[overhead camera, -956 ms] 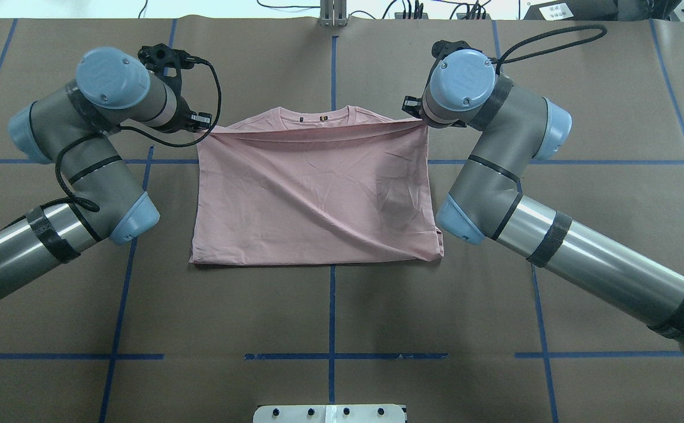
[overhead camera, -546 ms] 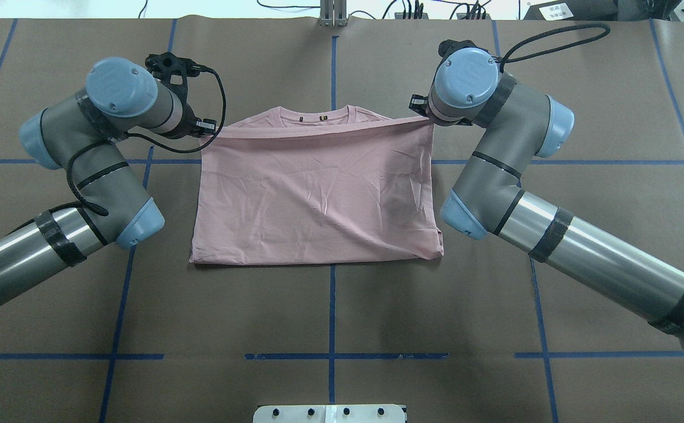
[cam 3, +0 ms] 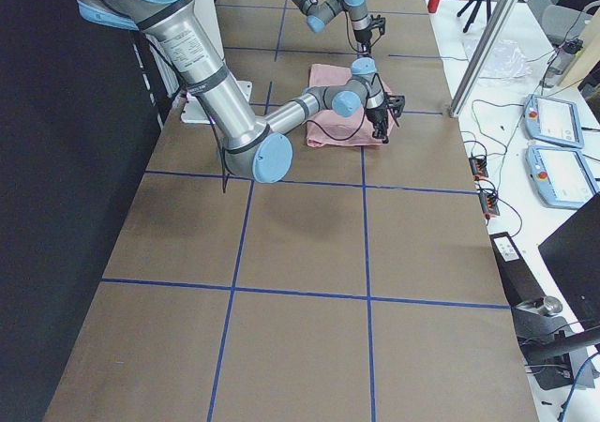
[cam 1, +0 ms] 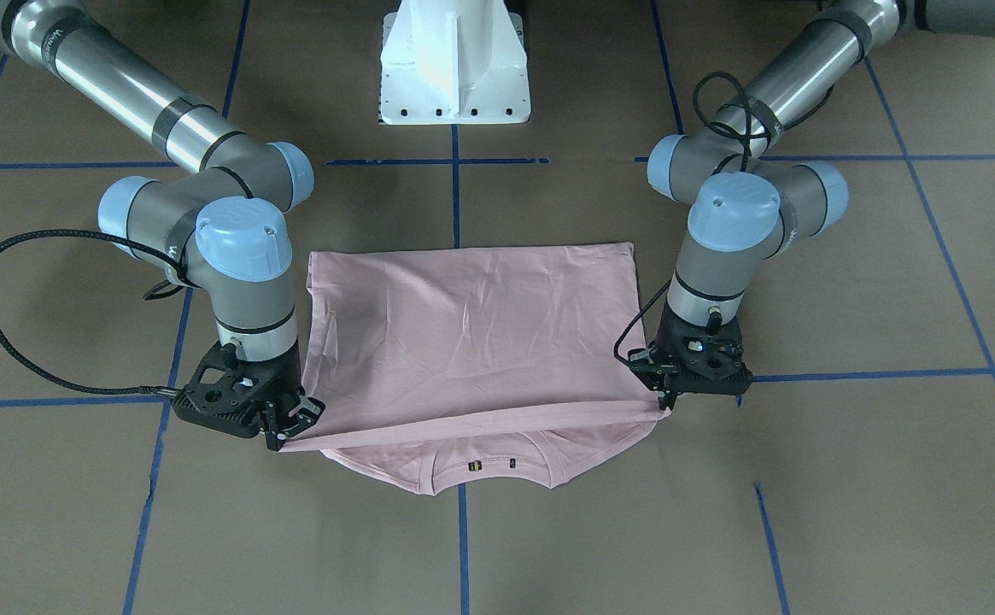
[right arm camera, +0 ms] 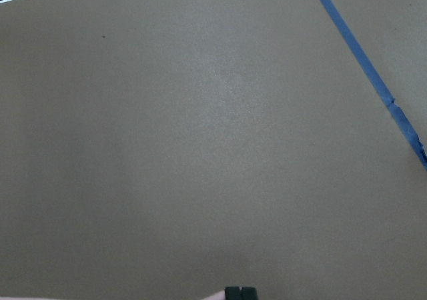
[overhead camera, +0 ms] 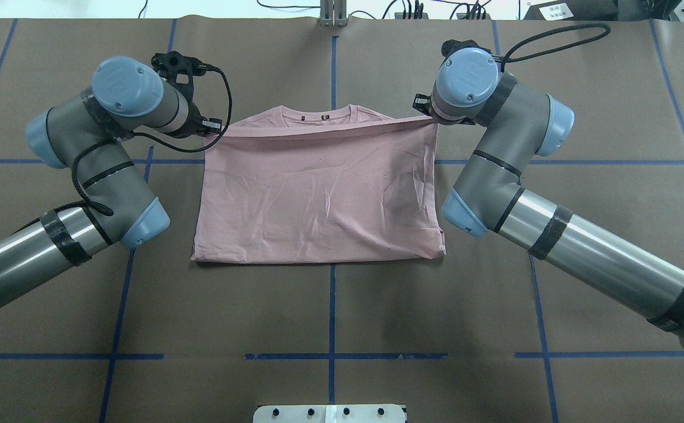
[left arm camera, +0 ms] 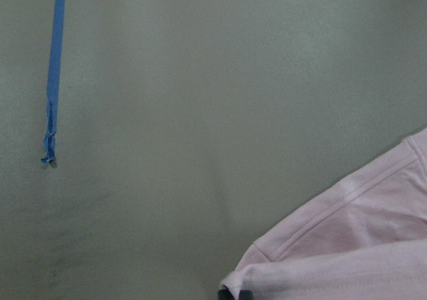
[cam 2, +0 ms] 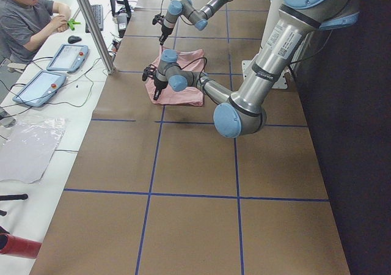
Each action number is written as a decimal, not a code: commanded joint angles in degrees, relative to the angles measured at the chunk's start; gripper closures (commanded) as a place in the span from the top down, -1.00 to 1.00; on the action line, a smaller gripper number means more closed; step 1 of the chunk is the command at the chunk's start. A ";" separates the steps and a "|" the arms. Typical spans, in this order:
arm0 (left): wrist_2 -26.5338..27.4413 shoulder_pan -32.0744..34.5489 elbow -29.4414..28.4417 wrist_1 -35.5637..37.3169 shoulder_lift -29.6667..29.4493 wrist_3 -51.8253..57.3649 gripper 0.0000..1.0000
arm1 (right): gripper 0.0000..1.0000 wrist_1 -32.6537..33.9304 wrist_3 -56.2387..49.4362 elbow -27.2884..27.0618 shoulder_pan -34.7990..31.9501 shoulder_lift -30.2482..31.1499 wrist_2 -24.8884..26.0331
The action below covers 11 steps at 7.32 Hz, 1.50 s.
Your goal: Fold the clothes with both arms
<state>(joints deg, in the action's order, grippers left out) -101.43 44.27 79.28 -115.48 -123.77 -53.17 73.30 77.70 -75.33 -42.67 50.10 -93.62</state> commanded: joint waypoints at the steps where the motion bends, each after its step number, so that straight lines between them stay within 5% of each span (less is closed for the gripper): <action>1: 0.00 -0.06 0.00 0.00 0.19 0.09 -0.22 | 0.98 0.09 -0.52 0.44 0.31 -0.09 0.37; 2: 0.00 0.02 0.43 0.08 0.19 2.44 0.99 | 1.00 0.09 -2.79 0.53 0.31 -0.35 0.89; 4: -0.61 0.20 4.98 0.26 2.03 3.95 1.00 | 1.00 -0.09 -8.85 -1.65 -0.04 0.34 -0.58; 9: -2.99 -3.12 26.07 -0.09 18.09 -4.16 1.00 | 1.00 0.61 -15.82 -15.63 -2.68 9.74 -8.68; 11: 1.20 -10.22 26.72 0.00 18.91 -14.64 0.23 | 1.00 0.61 -15.82 -15.64 -2.59 9.75 -8.51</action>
<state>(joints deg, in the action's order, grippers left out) -102.79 38.35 105.18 -115.50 -105.81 -61.62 73.89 61.98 -90.53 -45.20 59.56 -102.04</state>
